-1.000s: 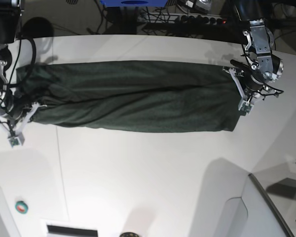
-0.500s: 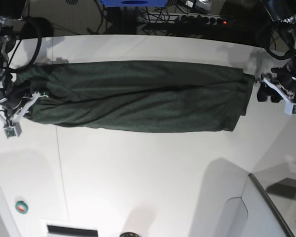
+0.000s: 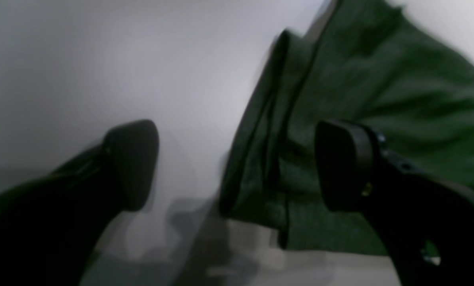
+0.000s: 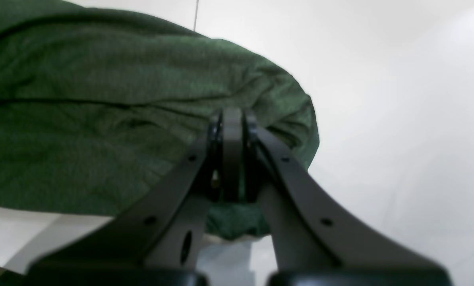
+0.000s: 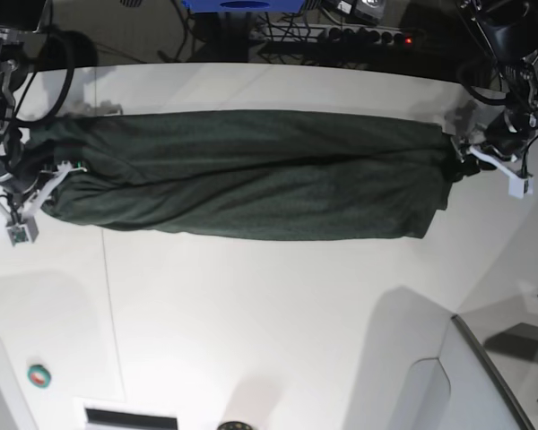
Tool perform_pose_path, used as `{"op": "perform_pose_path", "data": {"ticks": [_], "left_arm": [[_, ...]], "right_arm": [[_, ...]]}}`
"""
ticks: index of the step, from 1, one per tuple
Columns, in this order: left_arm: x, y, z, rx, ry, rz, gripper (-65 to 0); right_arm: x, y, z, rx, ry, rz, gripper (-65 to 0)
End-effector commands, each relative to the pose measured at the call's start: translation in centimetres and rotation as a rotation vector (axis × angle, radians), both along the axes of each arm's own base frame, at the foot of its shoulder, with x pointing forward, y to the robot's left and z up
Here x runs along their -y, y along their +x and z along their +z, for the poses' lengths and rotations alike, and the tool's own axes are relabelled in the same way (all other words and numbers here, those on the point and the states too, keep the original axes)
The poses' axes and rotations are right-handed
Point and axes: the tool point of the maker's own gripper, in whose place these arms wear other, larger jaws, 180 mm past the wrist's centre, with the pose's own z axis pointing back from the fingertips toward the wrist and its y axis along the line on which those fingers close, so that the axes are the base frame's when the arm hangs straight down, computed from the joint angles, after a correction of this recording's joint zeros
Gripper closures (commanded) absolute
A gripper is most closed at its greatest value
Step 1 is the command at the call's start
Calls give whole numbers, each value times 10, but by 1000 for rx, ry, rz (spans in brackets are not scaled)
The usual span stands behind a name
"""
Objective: Layout the t-shirt on the table in an organized manner, then fold the t-shirt properly
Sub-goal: 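Release the shirt end with the left gripper and lift it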
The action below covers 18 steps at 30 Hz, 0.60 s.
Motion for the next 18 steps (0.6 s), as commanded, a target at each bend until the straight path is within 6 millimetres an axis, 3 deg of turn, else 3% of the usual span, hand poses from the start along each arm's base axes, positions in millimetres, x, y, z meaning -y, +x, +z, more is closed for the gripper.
{"op": "perform_pose_path", "data": {"ticks": [1,5,7,9,13,14,18], "left_arm": [[1,6,2,-1,14,-30,-586],[35,5,-16,-55,-8,-119,-584],[45,2,-22,-73,-18,-146,-551],[52,-3,-30,-91,-43,-141,-428],[52,-1,-37,-70,-77,-94,-64],[52,-1,-40,-59,-89,-74,0],[48,17,-33,35,-101,-18,0]], "right_arm": [[3,9,12,48,-10,9,-9],[3,9,12,47,-10,9,-9],[3,9,12,47,-10,9,-9],[3,9,12,47,-10,9,-9],[3,8,12,45,-10,9,-8],[3,6,10,39,-10,9,-8],[3,1,7,28,-10,10,-8]]}}
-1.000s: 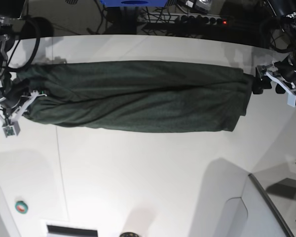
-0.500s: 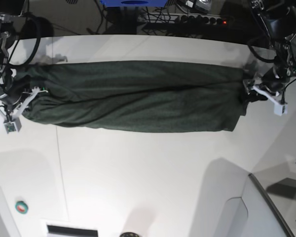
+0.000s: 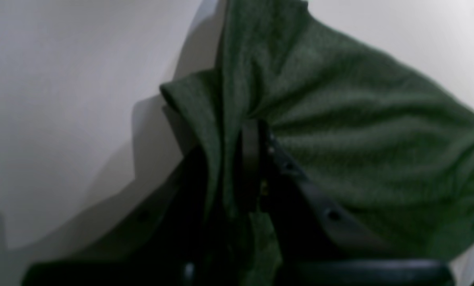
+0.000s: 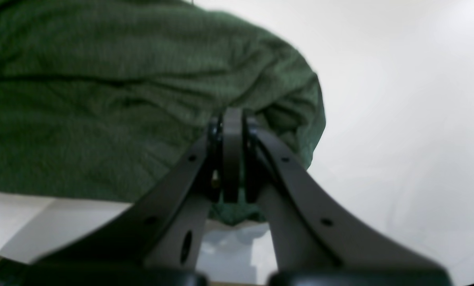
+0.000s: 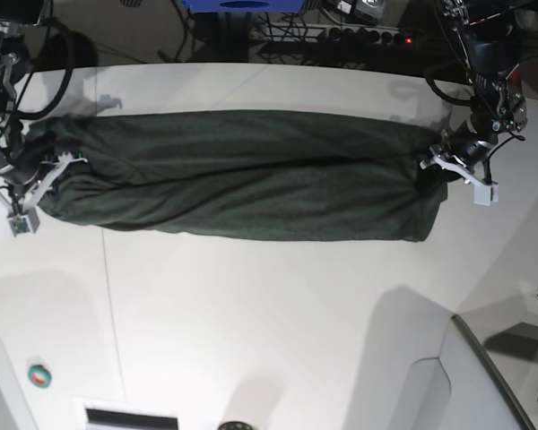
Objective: Layout the t-shirt on the table in an organized manner, then fold the t-shirt properly
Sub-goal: 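Release the shirt end with the left gripper and lift it, then grasp the shirt end with the left gripper and fold it toward the right gripper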
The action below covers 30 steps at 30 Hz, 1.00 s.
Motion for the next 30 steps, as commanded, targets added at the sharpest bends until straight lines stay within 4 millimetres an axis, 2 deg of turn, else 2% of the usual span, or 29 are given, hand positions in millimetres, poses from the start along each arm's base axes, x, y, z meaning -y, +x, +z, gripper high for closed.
{"op": "perform_pose_path", "data": {"ticks": [1,4,7,8,11,13,16,18,21,25,30], "left_arm": [[-7,-4,-5,-46,48,-16,0],[-33,7,11,6,85,76,0],[-57,14,35,73,126,135,0],[-61,16,43,93,141,138,0],[-66,6,54,109,199,122,0],[-73,4,69,132,264,132,0],[-69,-3,91,170,338,140,0],[-54,-3,106,203,376,98,0],[-15,-2,114,209,476,-43,0],[42,0,111,221,546,-186,0],[99,0,92,201,588,-320,0]], "right_arm": [[3,11,13,48,-11,10,-8],[3,3,9,33,-13,11,-8],[2,0,7,25,-9,10,-8],[-2,0,5,25,1,8,-8],[-4,0,4,23,9,4,-8],[-4,0,4,23,9,4,-8],[-5,1,5,27,11,4,-8],[-5,2,5,29,11,4,-8],[-7,2,5,29,18,2,-8],[-9,3,4,29,22,1,-8],[-9,2,4,27,24,1,-8]]}}
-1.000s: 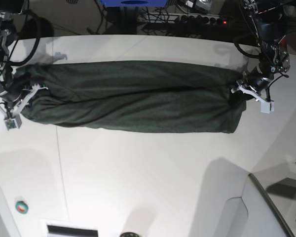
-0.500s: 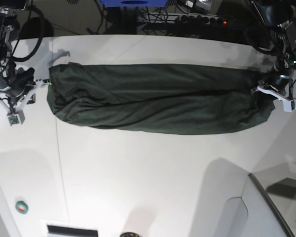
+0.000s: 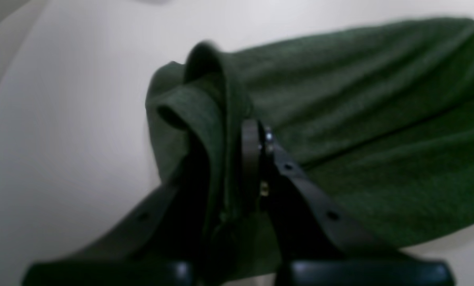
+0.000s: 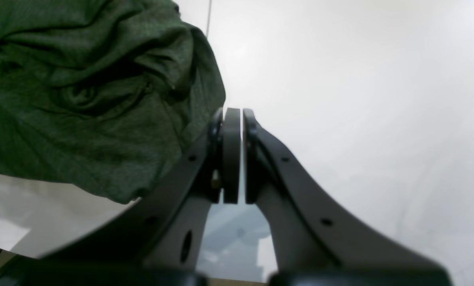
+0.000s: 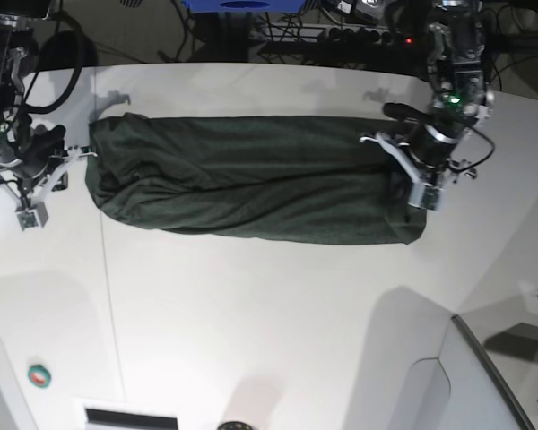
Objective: Layout the t-shirt on the table in an organized manner, then fold the t-shirt properly
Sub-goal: 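Grasp the shirt end with the left gripper and fold it toward the right gripper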
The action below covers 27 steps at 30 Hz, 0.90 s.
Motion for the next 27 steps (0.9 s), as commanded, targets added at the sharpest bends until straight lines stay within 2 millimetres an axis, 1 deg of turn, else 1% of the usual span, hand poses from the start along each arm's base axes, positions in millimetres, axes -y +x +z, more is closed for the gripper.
{"op": "perform_pose_path", "data": {"ticks": [1,3,5,8,12,16,19,27], "left_arm": [[15,8,10,47,-13,-32,0],[41,9,6,38,1,-93,0],[61,10,5,38,2,-136,0],[85,16,8,51,-3,-186,0],[109,21,7,54,6,-240,0],[123,19,-7,-26,47,-281,0],[130,17,-9,-44,61,-305,0],[131,17,-9,-49,71,-312,0]], "right_arm": [[4,8,10,39,-10,6,-8],[4,8,10,39,-10,6,-8],[4,8,10,39,-10,6,-8],[4,8,10,39,-10,6,-8],[4,8,10,39,-10,6,-8],[4,8,10,39,-10,6,-8],[4,8,10,39,-10,6,-8],[4,10,11,45,-10,6,-8]]}}
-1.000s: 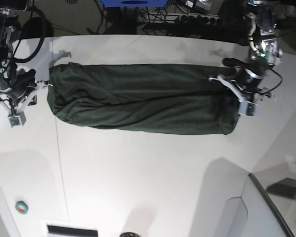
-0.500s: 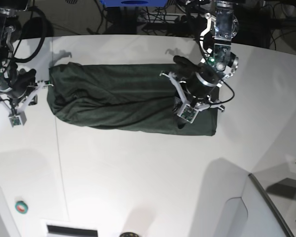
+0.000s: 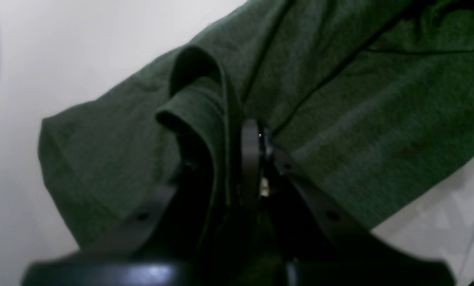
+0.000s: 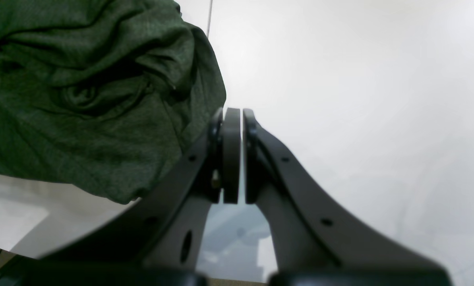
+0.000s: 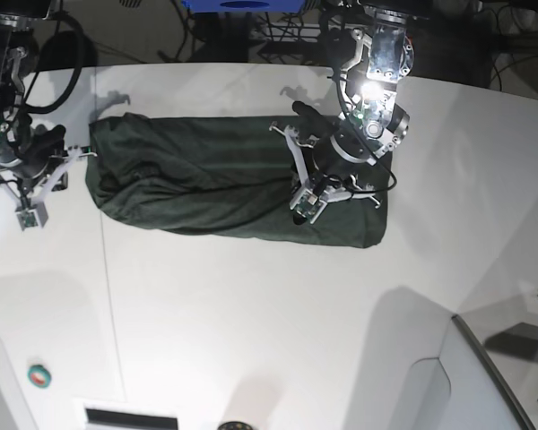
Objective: Layout the t-shirt on the table in an organized manner, then fold the t-shirt properly
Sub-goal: 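Grasp the shirt end with the left gripper and fold it toward the right gripper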
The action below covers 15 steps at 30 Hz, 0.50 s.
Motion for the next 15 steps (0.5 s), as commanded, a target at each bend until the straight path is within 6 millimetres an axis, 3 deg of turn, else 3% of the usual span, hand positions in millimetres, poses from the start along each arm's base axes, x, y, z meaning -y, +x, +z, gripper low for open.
{"op": "perform_pose_path", "data": {"ticks": [1,5,6,11,15], "left_arm": [[6,5,8,27,-5,-12,0],[7,-4,0,-39,91,-85,0],[9,-6,-2,-50,107,-103,-39],[22,-15,-6,-57,154,-192,-377],[33,-18,0,8,290,-286,-517]], "right_arm": [[4,11,12,46,-10,6,-8],[4,14,13,50,-9,6,-8],[4,14,13,50,-9,6,-8],[4,14,13,50,-9,6,-8],[4,14,13,50,-9,6,-8]]}}
